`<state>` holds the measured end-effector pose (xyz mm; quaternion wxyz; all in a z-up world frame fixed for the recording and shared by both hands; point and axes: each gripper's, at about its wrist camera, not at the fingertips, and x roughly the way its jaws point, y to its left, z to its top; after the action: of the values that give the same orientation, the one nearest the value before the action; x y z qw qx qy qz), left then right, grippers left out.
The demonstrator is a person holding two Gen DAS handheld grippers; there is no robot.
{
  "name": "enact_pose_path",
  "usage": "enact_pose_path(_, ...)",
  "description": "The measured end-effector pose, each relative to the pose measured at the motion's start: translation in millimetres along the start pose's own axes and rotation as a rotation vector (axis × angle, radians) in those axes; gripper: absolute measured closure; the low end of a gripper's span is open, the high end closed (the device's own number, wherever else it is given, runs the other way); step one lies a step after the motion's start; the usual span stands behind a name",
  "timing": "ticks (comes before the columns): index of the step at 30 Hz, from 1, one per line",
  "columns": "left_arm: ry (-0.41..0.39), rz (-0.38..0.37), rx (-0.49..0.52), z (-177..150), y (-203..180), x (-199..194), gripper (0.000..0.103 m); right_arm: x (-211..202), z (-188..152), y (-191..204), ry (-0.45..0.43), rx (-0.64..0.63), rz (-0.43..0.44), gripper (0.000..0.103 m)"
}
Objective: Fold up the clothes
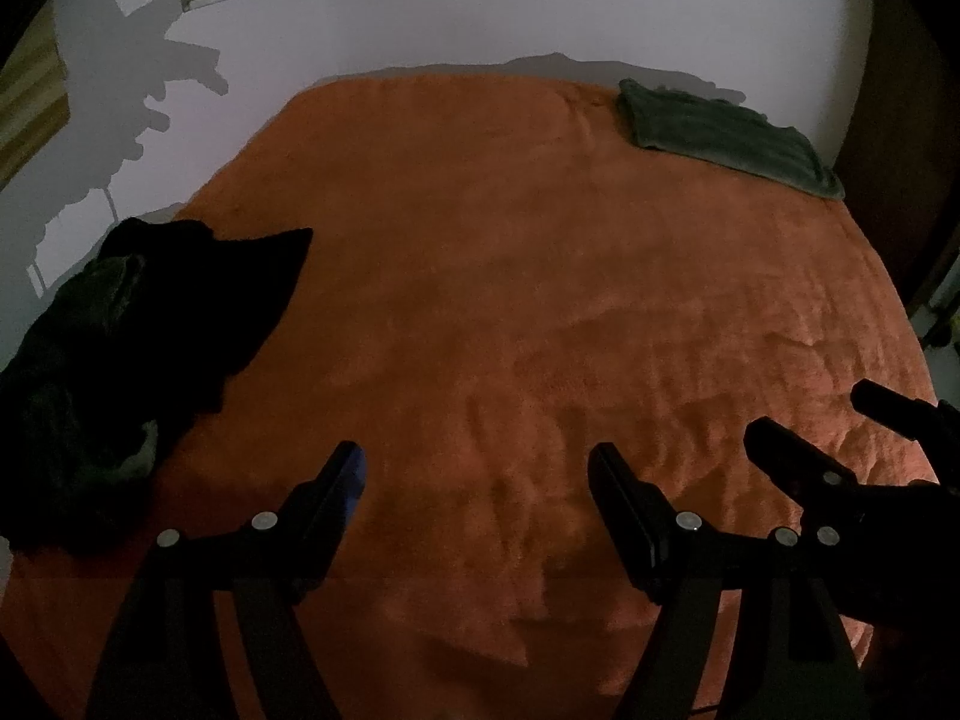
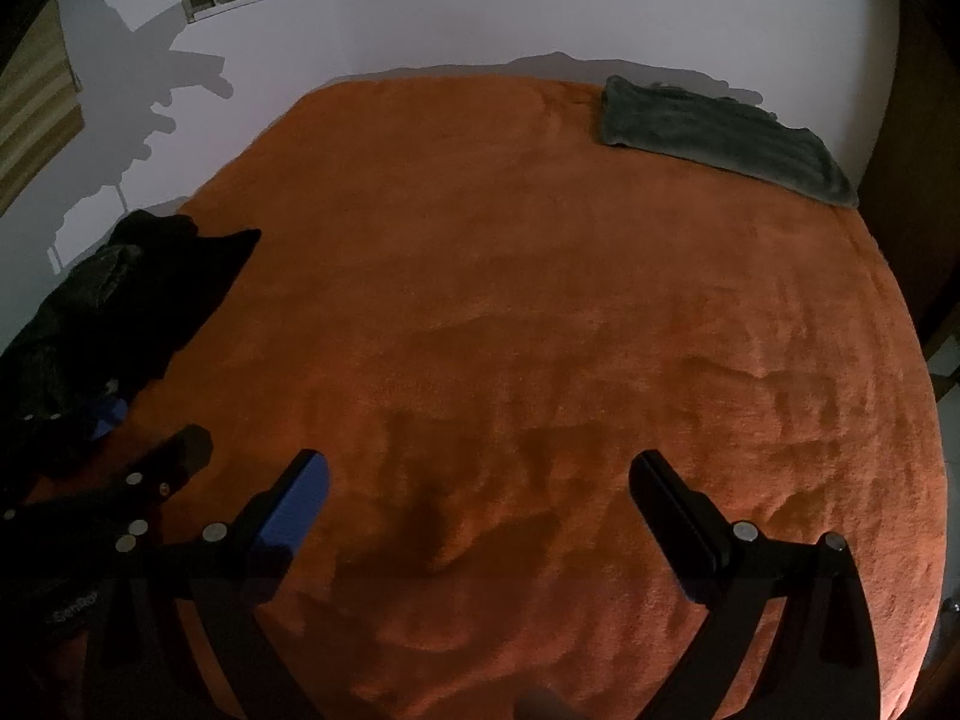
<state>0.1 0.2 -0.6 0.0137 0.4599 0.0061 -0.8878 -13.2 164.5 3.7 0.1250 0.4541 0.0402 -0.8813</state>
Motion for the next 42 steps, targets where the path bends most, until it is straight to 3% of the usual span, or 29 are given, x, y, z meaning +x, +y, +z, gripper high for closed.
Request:
enact_pose_path(20,-0.006,0.014,0.002,-1.7,-4.7,2.8,0.026,4.1,-3.2,-10.0,0.015,0.027,0.036,0.003)
enact_pose_path(42,0.025,-0.010,-0.023,2.1,5.4,-2.2,0.026,3.8,-5.2,0.3,0.008,0.005,0.008,0.003)
